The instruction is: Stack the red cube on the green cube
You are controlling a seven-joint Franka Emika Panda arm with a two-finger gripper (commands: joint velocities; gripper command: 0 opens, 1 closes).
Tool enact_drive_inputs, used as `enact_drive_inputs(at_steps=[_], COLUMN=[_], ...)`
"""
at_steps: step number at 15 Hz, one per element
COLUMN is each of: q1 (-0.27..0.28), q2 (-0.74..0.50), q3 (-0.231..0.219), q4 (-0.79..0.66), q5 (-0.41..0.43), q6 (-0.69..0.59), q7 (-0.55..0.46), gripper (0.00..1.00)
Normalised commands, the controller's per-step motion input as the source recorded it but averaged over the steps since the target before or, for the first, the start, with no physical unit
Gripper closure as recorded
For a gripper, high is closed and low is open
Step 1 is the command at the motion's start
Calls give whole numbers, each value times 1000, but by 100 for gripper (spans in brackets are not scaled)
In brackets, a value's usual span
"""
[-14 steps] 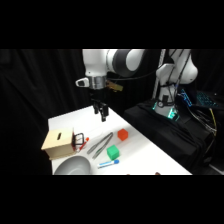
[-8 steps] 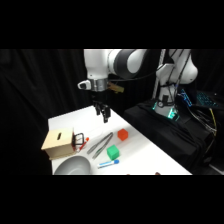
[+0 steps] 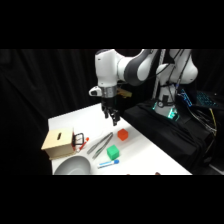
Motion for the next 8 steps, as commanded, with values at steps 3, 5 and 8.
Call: enact_drive_inputs(at_steps=[3,5,8], q1=[12,6,5], q2=[-240,-220,-213], q3=[18,16,20], q4=[-412,-395,-379], q5=[2,22,32], q6=[330,340,329], q7=[54,18,-16], gripper=[0,0,0])
